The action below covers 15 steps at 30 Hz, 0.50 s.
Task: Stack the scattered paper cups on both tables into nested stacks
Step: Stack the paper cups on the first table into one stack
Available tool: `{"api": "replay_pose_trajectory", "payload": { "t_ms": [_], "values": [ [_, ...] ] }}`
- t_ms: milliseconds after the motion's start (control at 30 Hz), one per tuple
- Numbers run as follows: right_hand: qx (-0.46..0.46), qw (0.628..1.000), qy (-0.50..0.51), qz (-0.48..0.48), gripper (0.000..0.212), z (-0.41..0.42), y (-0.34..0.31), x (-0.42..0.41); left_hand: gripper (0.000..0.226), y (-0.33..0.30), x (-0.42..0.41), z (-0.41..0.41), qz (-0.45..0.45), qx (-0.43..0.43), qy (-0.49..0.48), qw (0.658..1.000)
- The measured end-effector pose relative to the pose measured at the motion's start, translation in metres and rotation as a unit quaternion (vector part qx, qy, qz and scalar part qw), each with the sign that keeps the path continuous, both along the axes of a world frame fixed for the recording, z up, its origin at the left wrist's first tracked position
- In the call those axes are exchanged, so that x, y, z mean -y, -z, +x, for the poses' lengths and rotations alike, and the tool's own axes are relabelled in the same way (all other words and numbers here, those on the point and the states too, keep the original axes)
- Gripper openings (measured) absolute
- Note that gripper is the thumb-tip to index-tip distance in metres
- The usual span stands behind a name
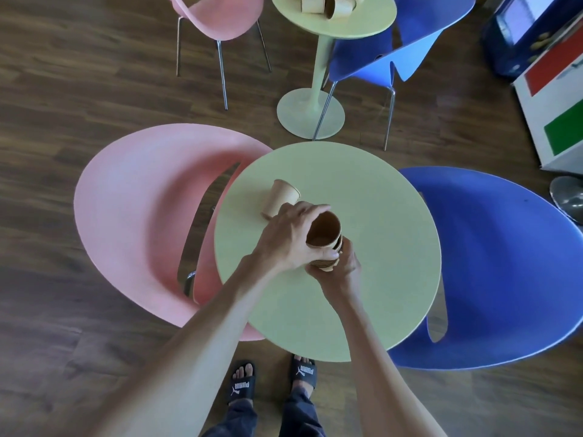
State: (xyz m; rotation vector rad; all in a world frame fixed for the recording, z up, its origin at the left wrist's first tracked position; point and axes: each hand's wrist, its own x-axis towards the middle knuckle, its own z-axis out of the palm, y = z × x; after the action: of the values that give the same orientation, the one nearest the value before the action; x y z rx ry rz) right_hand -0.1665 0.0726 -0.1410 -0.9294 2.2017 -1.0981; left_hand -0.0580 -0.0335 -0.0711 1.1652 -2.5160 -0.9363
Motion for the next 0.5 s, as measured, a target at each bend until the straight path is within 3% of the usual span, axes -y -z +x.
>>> {"api": "replay_pose_trajectory", "payload": {
  "t_ms": [133, 200, 267, 333, 400, 500],
  "values": [
    [0.018, 1.0, 0.006, -0.008, 0.07, -0.008, -0.001, 0.008, 0.104, 0.008, 0.009, -0.011, 0.04, -0.01, 0.041, 0.998],
    [0.019, 1.0, 0.007, -0.004, 0.072, -0.014, -0.002, 0.013, 0.086, 0.015, 0.021, -0.017, 0.106, -0.083, -0.025, 0.991],
    [0.019, 1.0, 0.011, -0.009, 0.076, -0.022, -0.002, 0.019, 0.069, 0.027, 0.036, -0.024, 0.097, -0.103, -0.132, 0.981],
    [0.021, 1.0, 0.014, -0.008, 0.076, -0.027, -0.002, 0.025, 0.058, 0.042, 0.05, -0.026, 0.028, -0.03, -0.201, 0.979],
    [0.025, 1.0, 0.016, -0.006, 0.074, -0.033, 0.001, 0.031, 0.07, 0.055, 0.061, -0.03, -0.002, 0.06, -0.224, 0.973],
    [0.02, 1.0, 0.017, -0.011, 0.074, -0.037, 0.004, 0.036, 0.092, 0.07, 0.071, -0.032, 0.009, 0.127, -0.239, 0.963]
  ]
}}
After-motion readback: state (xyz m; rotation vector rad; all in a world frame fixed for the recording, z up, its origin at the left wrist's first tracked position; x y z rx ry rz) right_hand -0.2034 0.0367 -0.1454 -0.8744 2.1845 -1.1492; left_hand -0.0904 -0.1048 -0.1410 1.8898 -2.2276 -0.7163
